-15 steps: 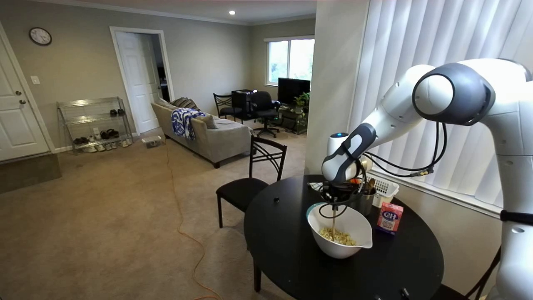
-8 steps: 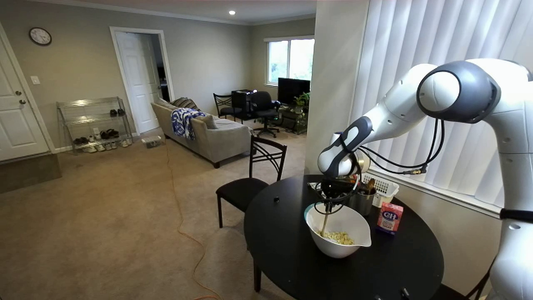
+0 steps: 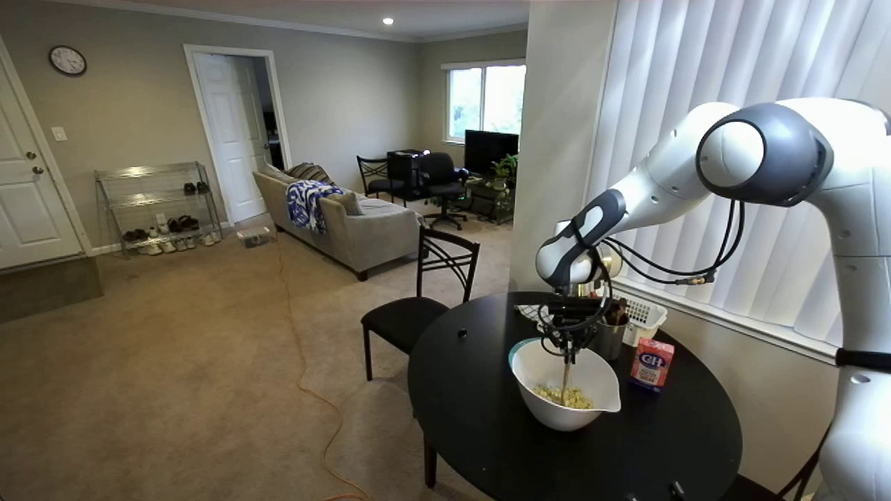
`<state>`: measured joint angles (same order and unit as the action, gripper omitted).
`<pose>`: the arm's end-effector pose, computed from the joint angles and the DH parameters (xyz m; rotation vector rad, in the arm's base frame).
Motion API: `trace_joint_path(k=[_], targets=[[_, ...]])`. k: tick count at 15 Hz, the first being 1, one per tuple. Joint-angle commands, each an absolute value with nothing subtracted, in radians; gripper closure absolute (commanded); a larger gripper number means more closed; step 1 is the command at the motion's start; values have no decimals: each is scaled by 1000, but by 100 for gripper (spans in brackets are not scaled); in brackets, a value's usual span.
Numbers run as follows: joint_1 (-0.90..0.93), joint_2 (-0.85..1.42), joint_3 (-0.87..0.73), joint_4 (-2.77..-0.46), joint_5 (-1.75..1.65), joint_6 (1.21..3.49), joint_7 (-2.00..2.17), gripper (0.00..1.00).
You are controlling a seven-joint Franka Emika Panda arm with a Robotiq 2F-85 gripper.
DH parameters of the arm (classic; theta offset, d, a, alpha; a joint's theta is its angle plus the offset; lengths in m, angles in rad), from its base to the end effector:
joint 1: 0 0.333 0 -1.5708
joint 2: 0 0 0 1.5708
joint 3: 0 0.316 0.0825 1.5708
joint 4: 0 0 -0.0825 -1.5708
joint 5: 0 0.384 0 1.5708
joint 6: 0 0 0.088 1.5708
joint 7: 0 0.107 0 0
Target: Use the wooden spoon to stir the white bowl.
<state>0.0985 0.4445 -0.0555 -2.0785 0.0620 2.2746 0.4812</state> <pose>0.5588 0.0252 0.1928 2.9831 -0.7329 -0.3756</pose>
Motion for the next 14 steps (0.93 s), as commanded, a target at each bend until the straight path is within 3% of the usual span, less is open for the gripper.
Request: trace_joint_path(k=[1,14], targets=[[118,455,-86,-2051,1,2175,530,94],[60,478,1,-1986,187,2137,408,94]])
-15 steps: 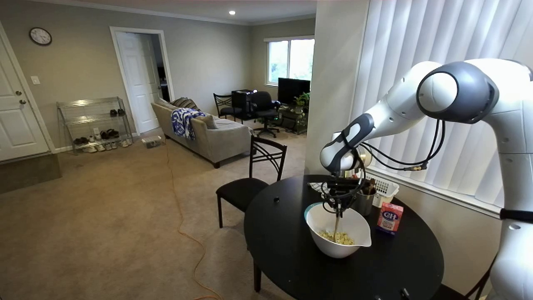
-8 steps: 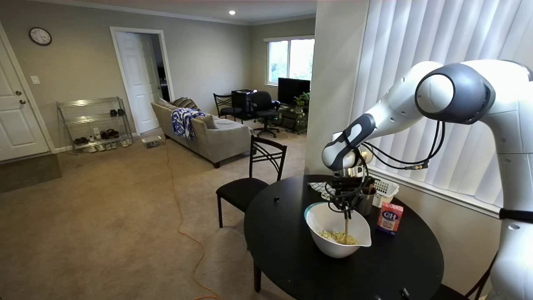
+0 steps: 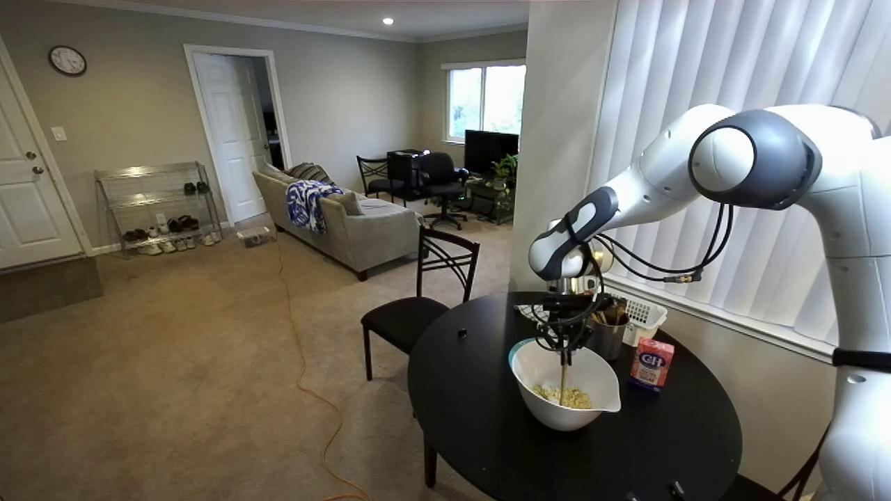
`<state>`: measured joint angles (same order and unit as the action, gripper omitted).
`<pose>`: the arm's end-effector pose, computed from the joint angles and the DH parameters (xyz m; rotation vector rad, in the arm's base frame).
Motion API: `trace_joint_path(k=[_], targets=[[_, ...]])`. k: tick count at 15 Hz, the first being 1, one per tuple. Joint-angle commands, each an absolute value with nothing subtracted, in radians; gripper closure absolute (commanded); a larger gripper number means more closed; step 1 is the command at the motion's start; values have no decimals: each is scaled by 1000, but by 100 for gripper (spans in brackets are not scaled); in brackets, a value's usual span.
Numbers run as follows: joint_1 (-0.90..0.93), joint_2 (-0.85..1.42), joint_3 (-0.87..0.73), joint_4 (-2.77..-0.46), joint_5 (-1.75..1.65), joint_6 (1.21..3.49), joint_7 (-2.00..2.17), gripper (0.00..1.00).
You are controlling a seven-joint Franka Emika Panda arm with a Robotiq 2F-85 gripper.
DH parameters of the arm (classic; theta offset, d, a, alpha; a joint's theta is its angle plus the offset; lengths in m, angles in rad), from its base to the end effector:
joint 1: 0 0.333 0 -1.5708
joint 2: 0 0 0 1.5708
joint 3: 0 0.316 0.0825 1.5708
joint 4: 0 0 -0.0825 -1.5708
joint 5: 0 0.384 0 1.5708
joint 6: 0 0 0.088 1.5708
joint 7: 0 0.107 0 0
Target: Use the wooden spoon to stir the white bowl.
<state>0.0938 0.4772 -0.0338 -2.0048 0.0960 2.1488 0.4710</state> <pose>0.5660 0.0380 0.1932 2.9778 -0.7221 -0.5181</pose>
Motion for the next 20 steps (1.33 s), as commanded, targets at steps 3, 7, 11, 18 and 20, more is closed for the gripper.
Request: trace_joint_path(k=[3,7,11,18,20], targets=[[44,477,16,-1977,280,2142,392,94],[29,473,18,-1982,354,2173,378,94],[25,474,17,-2001,402,2258,373,94],[71,477,-22,-2044,305,2364,442,94],[91,471,-47,-2057,256,2373,482,94]])
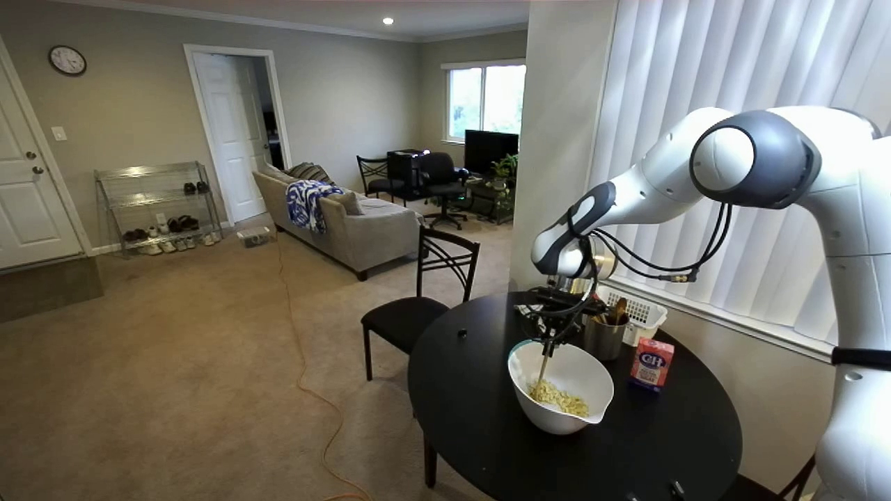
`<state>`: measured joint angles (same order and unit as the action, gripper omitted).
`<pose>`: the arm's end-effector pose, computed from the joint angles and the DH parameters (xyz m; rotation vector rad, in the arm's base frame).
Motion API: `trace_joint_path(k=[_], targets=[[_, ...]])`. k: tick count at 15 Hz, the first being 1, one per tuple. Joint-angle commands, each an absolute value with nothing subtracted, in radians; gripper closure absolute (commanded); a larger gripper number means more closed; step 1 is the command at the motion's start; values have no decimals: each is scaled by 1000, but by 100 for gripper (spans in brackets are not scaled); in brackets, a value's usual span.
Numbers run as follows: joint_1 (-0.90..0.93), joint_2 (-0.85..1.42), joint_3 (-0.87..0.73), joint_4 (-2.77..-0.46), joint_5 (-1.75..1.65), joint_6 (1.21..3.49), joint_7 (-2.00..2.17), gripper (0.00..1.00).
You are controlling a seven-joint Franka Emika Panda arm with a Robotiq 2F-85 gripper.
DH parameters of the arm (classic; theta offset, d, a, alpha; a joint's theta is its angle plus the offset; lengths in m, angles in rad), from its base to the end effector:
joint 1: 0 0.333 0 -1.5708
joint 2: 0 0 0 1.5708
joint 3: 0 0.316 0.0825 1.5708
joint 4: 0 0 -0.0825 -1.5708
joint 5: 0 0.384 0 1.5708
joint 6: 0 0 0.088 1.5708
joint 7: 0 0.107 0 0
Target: Use the wooden spoon to stir the white bowl.
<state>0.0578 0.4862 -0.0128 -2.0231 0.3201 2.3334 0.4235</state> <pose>0.5819 0.0314 0.1926 -2.8241 0.9045 0.3224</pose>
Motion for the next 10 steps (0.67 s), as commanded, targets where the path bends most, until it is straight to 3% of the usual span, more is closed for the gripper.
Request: trace_joint_path(k=[1,6,10], targets=[[104,466,-65,-2062,222,2367,517,94],[180,435,-156,-2071,14,2322,733,94],[165,429,-137,-2054,-25,2244,737,94]])
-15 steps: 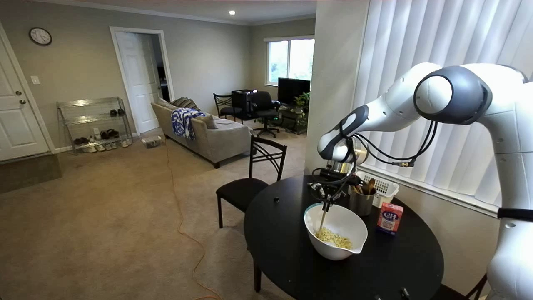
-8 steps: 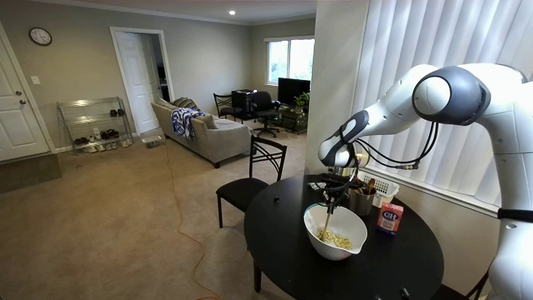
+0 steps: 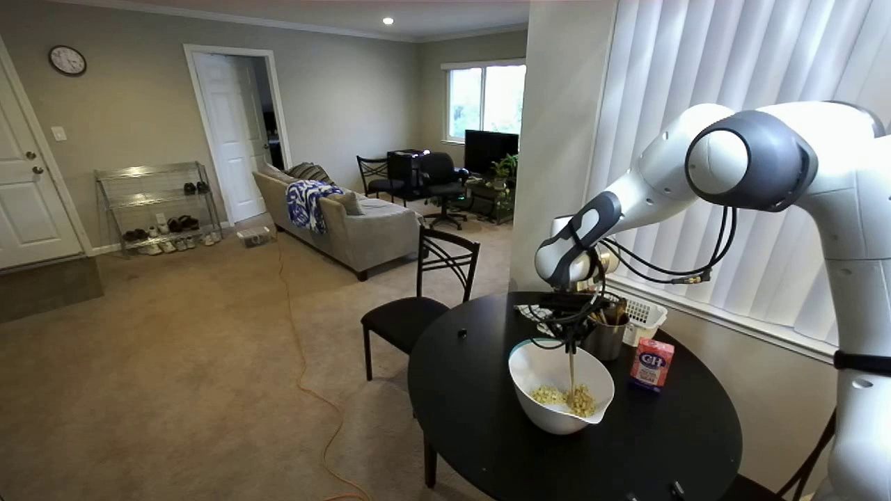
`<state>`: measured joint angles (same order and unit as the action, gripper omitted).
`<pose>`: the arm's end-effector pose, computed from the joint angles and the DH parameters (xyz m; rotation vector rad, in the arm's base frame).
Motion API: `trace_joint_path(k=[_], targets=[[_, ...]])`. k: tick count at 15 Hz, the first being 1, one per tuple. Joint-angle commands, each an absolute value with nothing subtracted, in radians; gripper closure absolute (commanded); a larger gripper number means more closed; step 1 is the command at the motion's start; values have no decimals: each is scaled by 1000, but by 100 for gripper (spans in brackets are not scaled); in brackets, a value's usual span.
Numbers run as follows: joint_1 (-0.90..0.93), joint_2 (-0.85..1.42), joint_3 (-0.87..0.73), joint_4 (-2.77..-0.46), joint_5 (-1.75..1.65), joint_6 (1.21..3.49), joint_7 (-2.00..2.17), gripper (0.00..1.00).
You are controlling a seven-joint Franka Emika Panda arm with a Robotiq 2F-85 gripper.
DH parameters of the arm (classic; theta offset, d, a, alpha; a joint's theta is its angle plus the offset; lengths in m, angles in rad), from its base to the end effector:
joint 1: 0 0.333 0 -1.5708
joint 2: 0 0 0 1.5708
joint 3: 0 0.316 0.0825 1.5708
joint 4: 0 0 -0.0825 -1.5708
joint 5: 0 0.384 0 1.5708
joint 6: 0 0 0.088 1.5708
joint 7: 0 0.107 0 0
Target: Use the wooden spoon to stir the white bowl.
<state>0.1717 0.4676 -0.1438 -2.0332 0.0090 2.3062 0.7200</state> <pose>0.5778 0.0165 0.2001 2.8306 -1.0168 -0.2335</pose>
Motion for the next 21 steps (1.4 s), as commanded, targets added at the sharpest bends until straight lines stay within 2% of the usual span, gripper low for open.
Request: trace_joint_path(k=[1,9,15,21], targets=[[161,428,-130,-2050,-22,2219,728,94],[102,439,-46,-2006,62,2069,525,94],[64,439,7,-2014,235,2162,383,94],[94,433,-18,-2061,229,2389,444,94]])
